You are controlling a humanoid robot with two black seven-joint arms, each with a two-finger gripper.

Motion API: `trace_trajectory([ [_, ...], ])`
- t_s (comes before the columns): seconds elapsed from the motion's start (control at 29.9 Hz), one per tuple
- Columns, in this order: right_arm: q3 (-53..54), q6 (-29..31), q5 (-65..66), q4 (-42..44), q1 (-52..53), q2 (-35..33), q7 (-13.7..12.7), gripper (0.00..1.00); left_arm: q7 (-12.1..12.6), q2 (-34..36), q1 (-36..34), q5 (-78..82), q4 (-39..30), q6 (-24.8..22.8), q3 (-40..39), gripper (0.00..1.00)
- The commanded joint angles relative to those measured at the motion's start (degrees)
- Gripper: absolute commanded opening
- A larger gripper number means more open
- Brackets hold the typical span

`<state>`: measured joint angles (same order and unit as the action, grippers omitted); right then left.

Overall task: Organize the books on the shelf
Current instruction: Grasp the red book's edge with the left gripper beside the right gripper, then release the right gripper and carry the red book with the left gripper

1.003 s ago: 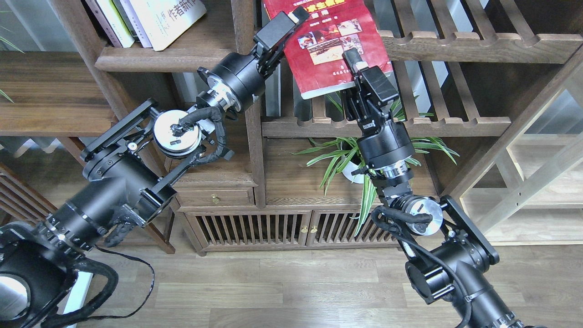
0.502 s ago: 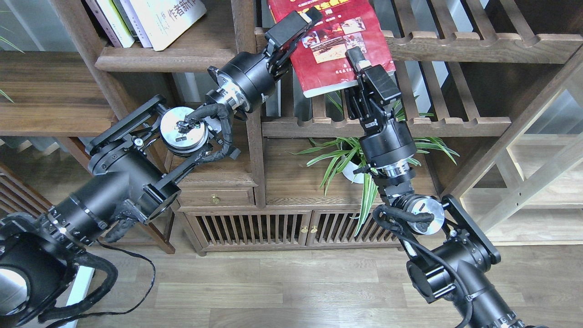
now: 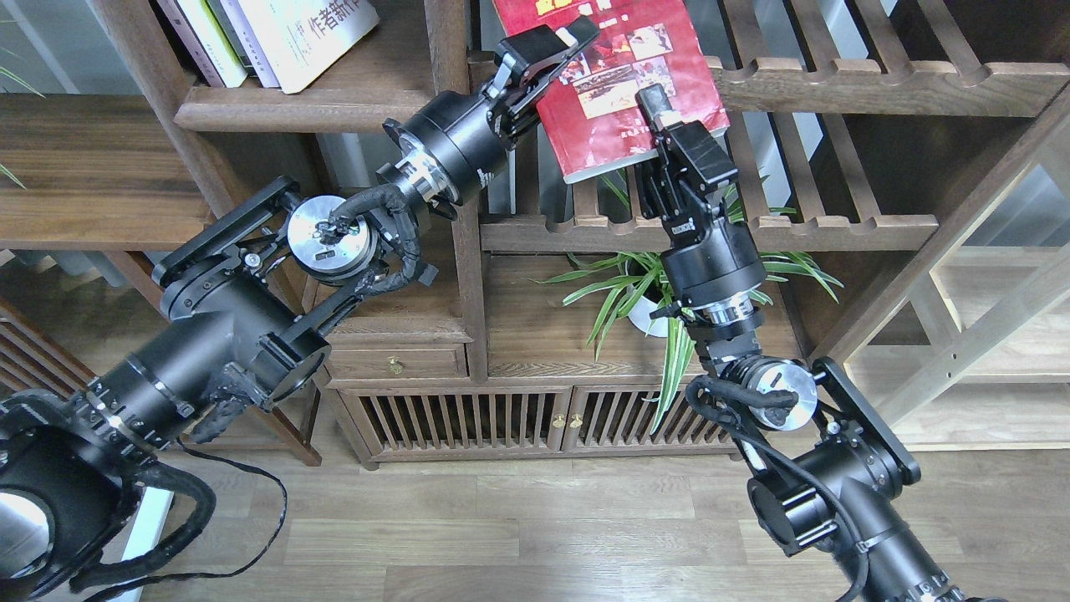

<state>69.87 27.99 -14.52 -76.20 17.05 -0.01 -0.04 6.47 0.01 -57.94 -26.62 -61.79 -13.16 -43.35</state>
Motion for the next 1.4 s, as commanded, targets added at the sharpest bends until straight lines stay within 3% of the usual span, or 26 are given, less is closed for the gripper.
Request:
trace_trajectory([
  [0.0, 0.0, 0.01, 0.01, 0.0, 0.0, 0.01, -0.05, 0.05, -0.14, -0.01, 0.02, -0.01, 0.35, -1.69, -0.16, 0.05],
  [0.07, 0.0, 0.01, 0.01, 0.0, 0.0, 0.01, -0.05, 0.08, -0.14, -0.01, 0.02, -0.1, 1.06, -3.01, 0.02, 0.03],
  [0.47, 0.71, 0.01, 0.1, 0.0, 0.0, -0.25, 0.13, 0.52, -1.02, -0.01, -0.06, 0.34, 2.64, -3.45, -0.42, 0.03],
  [0.57, 1.49, 0.01, 0.1, 0.0, 0.0, -0.96, 0.22, 0.59, -1.02, -0.01, -0.06, 0.52, 2.99, -3.46, -0.34, 0.03],
  [0.87, 5.88, 0.01, 0.1, 0.35, -0.18, -4.2, 0.3, 0.68, -0.85, -0.01, 0.11, 0.52, 2.99, -3.46, 0.72, 0.03],
  [1.07, 9.23, 0.01, -0.07, 0.87, -0.53, -6.49, 0.3, 0.69, 0.29, -0.01, 0.2, 1.4, 2.56, -3.54, 1.16, 0.03],
  [1.37, 10.29, 0.01, -0.25, 3.51, -0.53, -7.2, 0.3, 0.7, 4.95, -0.01, 1.25, 6.23, -0.95, -9.43, 1.16, 0.03],
])
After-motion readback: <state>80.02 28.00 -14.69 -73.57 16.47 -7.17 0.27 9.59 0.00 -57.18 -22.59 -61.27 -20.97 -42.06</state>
